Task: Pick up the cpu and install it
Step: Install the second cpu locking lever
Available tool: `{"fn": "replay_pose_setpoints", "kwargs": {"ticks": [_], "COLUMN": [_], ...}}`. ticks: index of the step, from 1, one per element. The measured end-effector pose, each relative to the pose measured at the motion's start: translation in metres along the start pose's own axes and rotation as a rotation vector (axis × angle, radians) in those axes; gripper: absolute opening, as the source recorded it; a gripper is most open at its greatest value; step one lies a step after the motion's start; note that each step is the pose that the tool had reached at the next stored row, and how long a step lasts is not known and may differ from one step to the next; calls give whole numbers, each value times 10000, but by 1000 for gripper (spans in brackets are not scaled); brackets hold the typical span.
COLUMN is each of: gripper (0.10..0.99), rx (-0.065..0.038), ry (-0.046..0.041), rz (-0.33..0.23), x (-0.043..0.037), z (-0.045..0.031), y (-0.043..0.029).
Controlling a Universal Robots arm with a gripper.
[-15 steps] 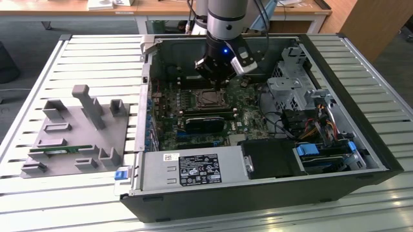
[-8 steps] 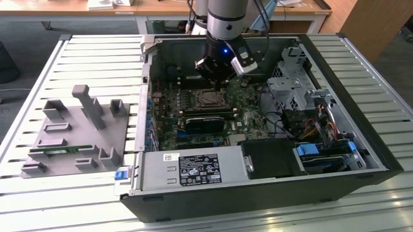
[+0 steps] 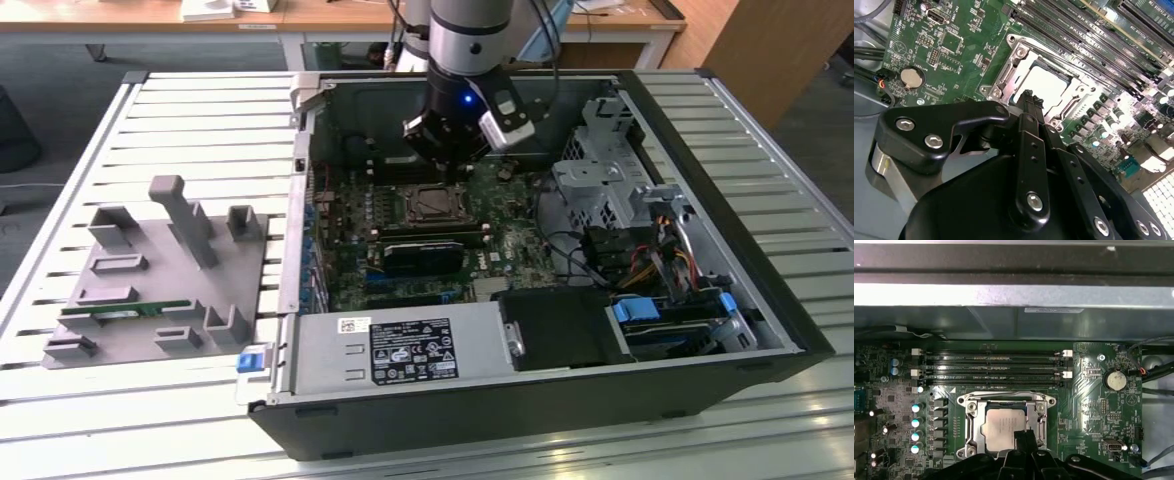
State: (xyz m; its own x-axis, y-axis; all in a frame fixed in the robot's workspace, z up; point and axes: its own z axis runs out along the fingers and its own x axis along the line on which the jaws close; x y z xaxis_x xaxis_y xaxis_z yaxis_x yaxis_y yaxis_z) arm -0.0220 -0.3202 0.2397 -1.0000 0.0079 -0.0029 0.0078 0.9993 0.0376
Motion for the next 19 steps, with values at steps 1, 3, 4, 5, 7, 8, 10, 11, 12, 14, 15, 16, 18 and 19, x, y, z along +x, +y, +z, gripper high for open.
{"fn": "replay_pose_setpoints", "kwargs": {"ticks": [1,3,4,5,7,8,10,11,12,14,15,16,18,19], "gripper": [106,106,106,106,106,106,106,106,106,106,106,106,106,106], "rx": [1,1,2,1,2,3,3,2,2,4,4,2,3,3], "ry": [1,1,3,8,23,38,87,123,152,166,168,168,169,169], "rz": [2,2,3,3,3,3,5,8,9,9,8,10,6,8], "x": [0,0,0,0,-1,-1,-1,-2,-2,-3,-3,1,58,98], "z": [-1,-1,1,4,11,16,24,28,32,36,38,41,45,47], "y": [-14,-61,-93,-122,-178,-211,-266,-295,-321,-364,-379,-384,-391,-394]}}
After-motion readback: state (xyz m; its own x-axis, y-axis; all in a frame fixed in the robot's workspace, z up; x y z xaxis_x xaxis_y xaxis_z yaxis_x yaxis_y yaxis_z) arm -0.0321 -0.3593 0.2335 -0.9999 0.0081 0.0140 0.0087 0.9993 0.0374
